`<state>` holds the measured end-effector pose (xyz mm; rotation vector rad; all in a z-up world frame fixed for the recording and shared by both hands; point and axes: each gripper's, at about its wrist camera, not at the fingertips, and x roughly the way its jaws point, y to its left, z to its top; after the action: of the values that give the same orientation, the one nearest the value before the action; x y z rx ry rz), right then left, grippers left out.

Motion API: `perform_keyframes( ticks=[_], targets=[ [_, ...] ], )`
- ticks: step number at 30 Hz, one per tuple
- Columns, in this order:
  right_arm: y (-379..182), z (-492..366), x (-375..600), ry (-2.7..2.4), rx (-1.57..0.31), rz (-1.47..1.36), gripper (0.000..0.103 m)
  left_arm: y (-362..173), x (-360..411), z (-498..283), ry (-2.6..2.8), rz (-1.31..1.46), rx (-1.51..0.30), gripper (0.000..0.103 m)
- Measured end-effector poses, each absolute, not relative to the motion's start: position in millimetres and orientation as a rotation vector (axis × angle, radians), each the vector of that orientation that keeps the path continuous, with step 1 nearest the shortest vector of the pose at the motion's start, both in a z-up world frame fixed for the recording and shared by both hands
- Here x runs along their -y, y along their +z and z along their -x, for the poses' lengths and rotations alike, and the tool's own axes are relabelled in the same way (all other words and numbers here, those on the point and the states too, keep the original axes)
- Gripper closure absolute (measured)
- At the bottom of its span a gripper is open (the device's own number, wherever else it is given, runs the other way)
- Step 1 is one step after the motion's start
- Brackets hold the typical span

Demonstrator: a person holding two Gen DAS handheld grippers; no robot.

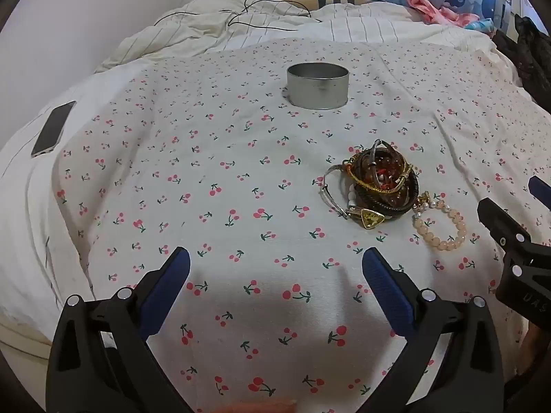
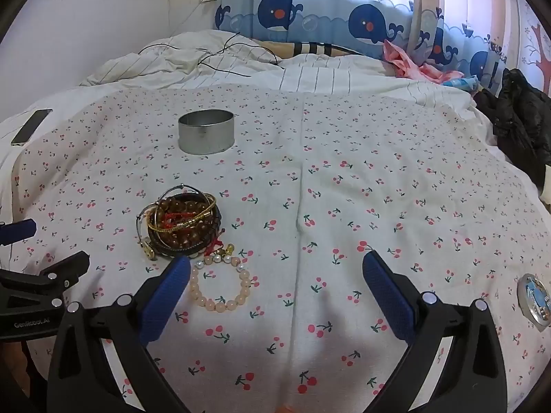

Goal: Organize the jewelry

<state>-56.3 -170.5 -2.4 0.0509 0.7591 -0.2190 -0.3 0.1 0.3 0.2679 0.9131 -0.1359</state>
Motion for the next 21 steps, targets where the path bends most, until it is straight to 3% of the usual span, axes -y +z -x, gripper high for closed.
perform_keyframes(
  ticks=[21],
  targets=[
    [-2.1,54.3,169.3,-0.206,-0.764,-0.068,0.007,-8.6,-15.5,-14.0,-0.230,-0.154,-0.973,0.006]
  ],
)
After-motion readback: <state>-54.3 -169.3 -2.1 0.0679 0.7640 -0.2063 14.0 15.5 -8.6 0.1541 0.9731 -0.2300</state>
